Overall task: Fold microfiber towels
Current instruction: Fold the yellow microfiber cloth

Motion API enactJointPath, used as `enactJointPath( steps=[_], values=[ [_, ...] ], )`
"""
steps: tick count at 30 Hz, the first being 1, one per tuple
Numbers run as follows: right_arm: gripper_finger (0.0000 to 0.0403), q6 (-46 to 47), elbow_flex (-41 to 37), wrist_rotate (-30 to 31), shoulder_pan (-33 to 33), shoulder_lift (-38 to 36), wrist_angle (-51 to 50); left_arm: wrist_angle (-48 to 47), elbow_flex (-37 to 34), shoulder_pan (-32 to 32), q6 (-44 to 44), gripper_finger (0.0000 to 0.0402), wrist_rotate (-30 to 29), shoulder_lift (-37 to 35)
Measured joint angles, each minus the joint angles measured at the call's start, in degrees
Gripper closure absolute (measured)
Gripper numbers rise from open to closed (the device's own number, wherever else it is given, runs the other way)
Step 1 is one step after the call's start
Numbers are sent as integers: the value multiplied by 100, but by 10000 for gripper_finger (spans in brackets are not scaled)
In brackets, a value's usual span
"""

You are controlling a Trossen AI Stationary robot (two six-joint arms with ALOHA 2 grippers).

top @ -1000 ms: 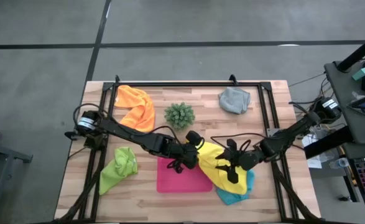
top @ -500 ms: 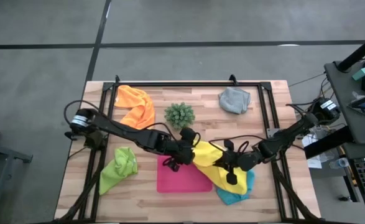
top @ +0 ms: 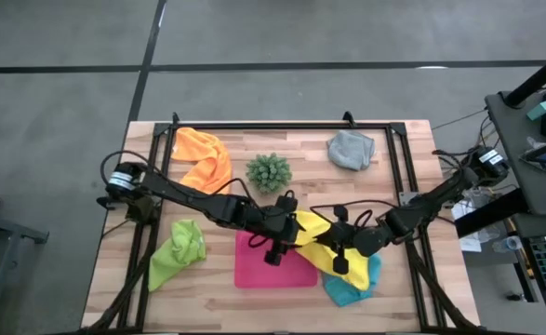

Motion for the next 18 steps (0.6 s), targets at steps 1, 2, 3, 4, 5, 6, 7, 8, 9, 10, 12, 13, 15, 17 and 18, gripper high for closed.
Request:
enactJointPath(
  steps=[1,2,3,4,5,6,7,8,9,10,12,13,15,17,18],
  values=[
    [394,3,107,96,0,2,-169,50,-2,19,-100,201,-51,0],
    [394,3,209,189,1,3,-338,100,-2,44,-151,201,-44,0],
    [394,4,311,292,0,4,-518,130,0,53,-200,201,-48,0],
    [394,3,416,386,0,4,-703,125,-2,67,-232,201,-48,0],
    [394,-3,513,458,0,4,-875,116,-12,76,-240,201,-48,0],
    [394,-20,615,513,-2,4,-1030,94,-28,76,-241,201,-46,0],
    [394,-54,712,538,-2,4,-1192,85,-45,73,-241,201,-36,0],
    [394,-64,800,557,-2,4,-1340,107,-61,72,-241,201,-10,0],
    [394,-70,881,590,-2,4,-1461,166,-86,72,-242,201,0,0],
    [394,-71,952,636,-1,7,-1562,249,-119,76,-243,201,9,0],
    [394,-81,1071,662,0,7,-1716,547,-223,84,-243,201,31,22],
    [394,-96,1124,666,0,7,-1775,759,-260,87,-243,202,31,48],
    [394,-114,1218,670,-2,7,-1853,945,-300,88,-241,209,59,66],
    [394,-144,1277,675,-2,7,-1858,1145,-297,90,-236,225,106,111],
    [394,-152,1297,674,-2,7,-1876,1181,-286,102,-222,237,108,127]
  ],
)
